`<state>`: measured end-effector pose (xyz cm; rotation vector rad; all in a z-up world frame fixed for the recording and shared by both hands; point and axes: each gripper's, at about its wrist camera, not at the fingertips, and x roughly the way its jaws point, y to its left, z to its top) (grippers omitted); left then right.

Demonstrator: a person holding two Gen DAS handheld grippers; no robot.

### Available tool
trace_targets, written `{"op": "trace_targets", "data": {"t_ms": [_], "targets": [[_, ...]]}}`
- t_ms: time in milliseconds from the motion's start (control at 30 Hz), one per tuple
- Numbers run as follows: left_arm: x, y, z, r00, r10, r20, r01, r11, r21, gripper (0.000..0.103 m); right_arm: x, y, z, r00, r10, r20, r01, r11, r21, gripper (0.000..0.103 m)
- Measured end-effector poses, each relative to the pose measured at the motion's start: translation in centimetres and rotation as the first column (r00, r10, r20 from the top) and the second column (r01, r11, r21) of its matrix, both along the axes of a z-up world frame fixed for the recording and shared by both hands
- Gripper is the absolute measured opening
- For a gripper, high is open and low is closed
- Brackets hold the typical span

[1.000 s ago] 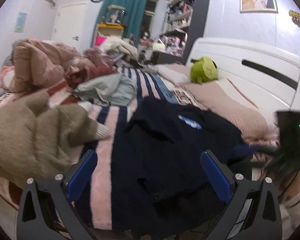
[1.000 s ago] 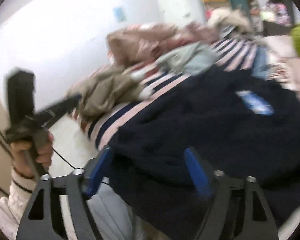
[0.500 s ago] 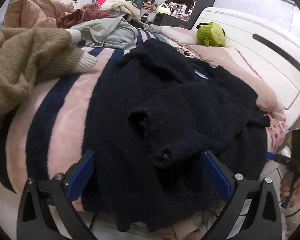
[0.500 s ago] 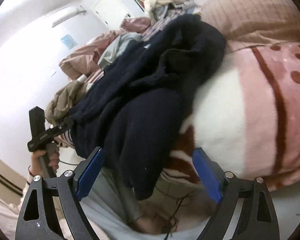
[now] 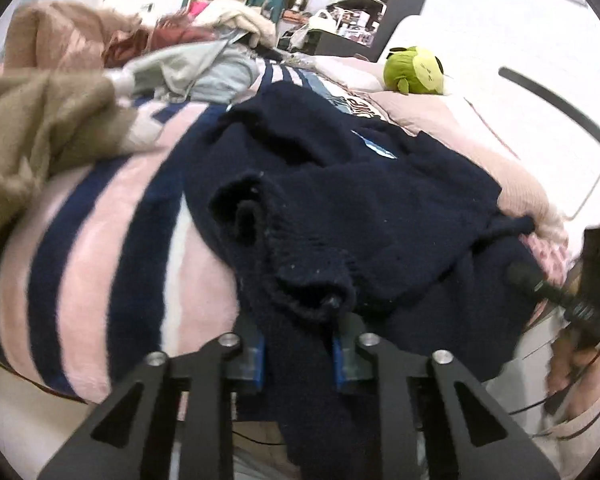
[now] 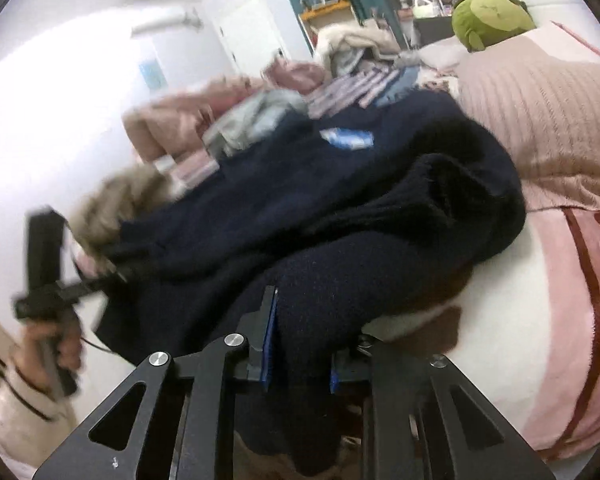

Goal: Fold small clothes

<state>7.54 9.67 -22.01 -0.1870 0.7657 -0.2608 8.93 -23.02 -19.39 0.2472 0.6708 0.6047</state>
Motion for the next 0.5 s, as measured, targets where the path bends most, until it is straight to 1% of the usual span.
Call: {"op": "trace_targets", "data": {"t_ms": [33,100,133,200,233,333,433,500], "targets": [[-0.3,0.0,0.5,1.0,-0.01,0.012,0.01,1.0,-0.007,0.013,-0.3,-0.6,0.5,1.0,0.0,0.013,0.0,1.0,0.026,0.013],[-0.7,0.1,1.4,0.999,-0.025,0.03,0.027,0.999,-0.047,0.012,-0.7,-1.4,1.3,1.0,-0.002,0.022,0.001,0.998,0.061,0.013],[-1.1,0.1,2.0,0.999,-0.03,0.044,0.033,0.998,-0.051,0.012,-1.1,-1.9,1.6,1.0,-0.007,0.024,0.005,0.997,0.075,0.013],[-2.0,-0.2,3.2,0.996,-0.028,0.081,0.03,0.999,-0.019,0.012,-1.7,-2.4,2.0,1.0,-0.012,0.022,0.01,0.997,0.083,0.012],[-2.5,-0.3,3.9,0.995,-0.034,0.097,0.036,0.999,-0.017,0.011,-2.3,-2.7,2.3,1.0,-0.017,0.021,0.015,0.996,0.088,0.012],[-4.2,-0.4,5.5,0.989,-0.066,0.136,0.072,0.997,-0.041,0.011,-3.8,-3.5,3.0,1.0,-0.019,0.021,0.015,0.988,0.151,0.011],[-6.5,-0.5,7.3,0.978,-0.096,0.185,0.109,0.992,-0.059,0.011,-5.5,-4.6,4.5,0.999,-0.017,0.034,0.011,0.985,0.172,0.011],[-8.7,-0.3,9.1,0.968,-0.12,0.218,0.138,0.988,-0.068,0.011,-7.0,-5.1,6.1,0.999,-0.009,0.049,0.0,0.983,0.182,0.011]]}}
